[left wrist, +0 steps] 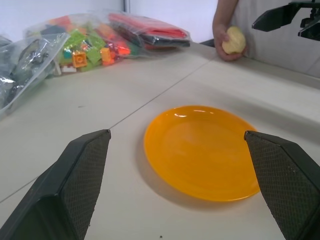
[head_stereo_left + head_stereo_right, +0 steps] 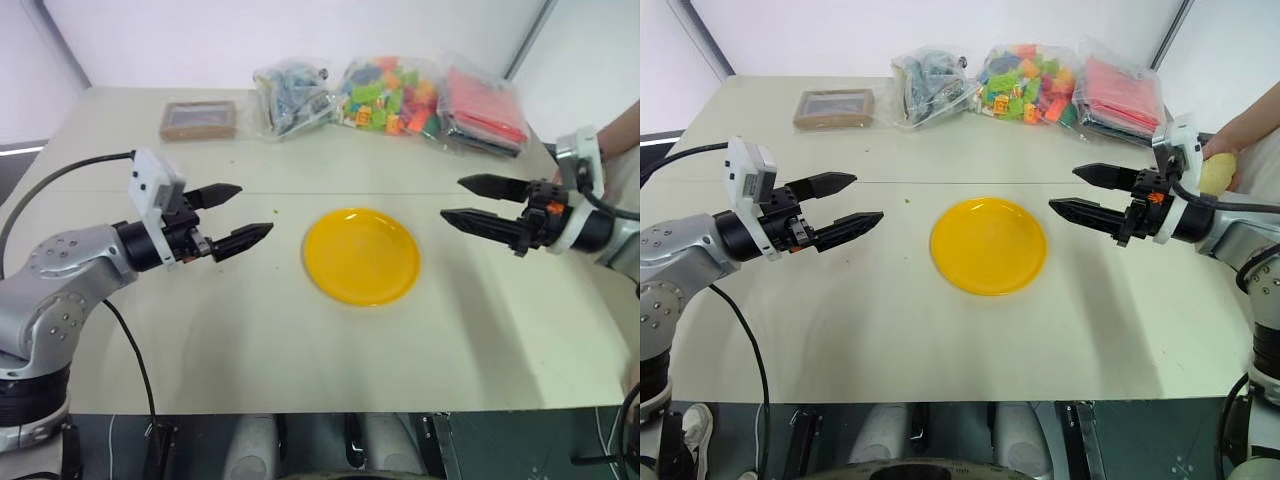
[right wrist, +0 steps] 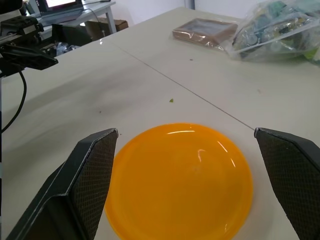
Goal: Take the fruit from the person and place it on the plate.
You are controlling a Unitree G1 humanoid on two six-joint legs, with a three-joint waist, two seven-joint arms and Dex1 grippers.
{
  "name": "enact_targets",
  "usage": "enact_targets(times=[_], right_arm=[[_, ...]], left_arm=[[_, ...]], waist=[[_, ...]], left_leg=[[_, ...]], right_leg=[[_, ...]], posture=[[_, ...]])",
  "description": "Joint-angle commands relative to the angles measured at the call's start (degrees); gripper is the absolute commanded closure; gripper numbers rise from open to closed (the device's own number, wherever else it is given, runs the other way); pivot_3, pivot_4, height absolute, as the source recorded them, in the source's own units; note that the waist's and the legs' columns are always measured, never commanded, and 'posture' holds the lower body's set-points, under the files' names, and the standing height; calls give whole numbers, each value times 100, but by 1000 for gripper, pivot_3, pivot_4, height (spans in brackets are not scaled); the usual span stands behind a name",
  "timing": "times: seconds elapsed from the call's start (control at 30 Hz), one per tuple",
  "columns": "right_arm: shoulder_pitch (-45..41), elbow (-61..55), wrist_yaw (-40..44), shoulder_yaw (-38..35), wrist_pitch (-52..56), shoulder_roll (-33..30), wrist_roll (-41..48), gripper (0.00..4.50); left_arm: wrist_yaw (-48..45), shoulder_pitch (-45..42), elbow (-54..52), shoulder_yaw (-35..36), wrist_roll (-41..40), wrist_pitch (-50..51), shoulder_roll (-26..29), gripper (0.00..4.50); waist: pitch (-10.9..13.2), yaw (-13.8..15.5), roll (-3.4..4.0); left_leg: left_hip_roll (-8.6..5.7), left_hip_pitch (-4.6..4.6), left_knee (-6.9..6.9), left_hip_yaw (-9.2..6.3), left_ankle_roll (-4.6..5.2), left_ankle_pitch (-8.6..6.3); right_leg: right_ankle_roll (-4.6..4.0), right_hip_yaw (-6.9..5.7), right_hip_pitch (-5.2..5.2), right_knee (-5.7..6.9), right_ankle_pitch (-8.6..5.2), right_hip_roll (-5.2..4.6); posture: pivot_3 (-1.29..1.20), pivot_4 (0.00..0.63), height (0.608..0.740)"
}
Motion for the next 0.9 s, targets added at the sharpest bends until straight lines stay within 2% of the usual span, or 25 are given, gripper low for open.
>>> enact_targets(times=[0.03, 0.9], right_arm=[[24, -62, 41, -127, -157, -71, -73, 41], [63, -166, -30, -21, -140, 12, -149, 41]], left_arm=[[4, -21, -167, 87, 47, -144, 37, 0], [71, -50, -173, 175, -30, -83, 25, 0]], waist=[[0, 3, 0], [0, 6, 0]], left_leg=[[0, 0, 0, 0, 0, 0], [-1, -1, 1, 1, 0, 0]], right_leg=[[0, 0, 0, 0, 0, 0], [0, 0, 0, 0, 0, -2]], posture=[[0, 150, 731], [0, 150, 731]])
